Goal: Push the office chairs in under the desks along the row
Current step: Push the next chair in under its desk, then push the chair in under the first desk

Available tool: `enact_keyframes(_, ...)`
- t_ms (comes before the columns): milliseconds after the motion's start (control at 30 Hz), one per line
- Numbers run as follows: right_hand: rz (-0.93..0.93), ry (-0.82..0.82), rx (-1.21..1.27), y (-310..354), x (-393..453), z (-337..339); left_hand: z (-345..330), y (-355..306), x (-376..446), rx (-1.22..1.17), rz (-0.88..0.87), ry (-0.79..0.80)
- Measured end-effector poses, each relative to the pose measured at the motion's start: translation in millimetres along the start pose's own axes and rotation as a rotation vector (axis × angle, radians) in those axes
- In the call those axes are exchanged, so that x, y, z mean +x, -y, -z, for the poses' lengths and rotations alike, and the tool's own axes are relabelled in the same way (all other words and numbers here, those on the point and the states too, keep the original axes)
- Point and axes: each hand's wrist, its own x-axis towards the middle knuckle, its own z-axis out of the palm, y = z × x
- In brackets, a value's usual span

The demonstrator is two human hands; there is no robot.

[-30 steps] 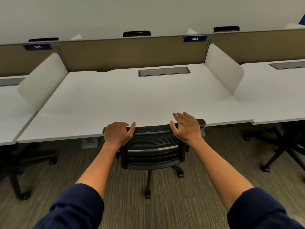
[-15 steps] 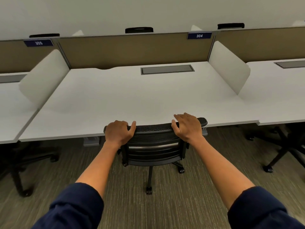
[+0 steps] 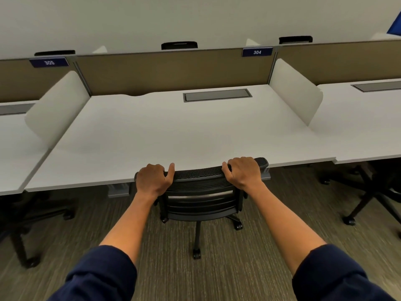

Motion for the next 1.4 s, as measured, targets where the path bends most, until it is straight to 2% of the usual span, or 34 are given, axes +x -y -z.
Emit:
enact_keyframes(267,-0.014,0.049,-0.008,-5,2,2,2,-2,9,-0.018,-0.054,0.034)
enact_keyframes(433,-0.072,0.052,0.084,-10,-6,3,5,-11,10,-0.039,-0.093,0.033)
enact_keyframes(600,-0.138,-0.07,0.117,-18,-29,16,12,-50,11,-0.075,-0.231,-0.027)
enact_keyframes(767,-0.271,-0.11,0.051,-58,-64,35,8,-120,6,-0.125,-0.357,0.028)
enact_keyframes(1133,-0.629,-0.128,-0.103,-178,-197,67,-17,-306,-37,-0.272,-0.702,0.124)
enact_keyframes(1400,-0.851,-0.181,-0.14,-297,-324,83,-34,-473,-92,-0.277,-0.905,0.172)
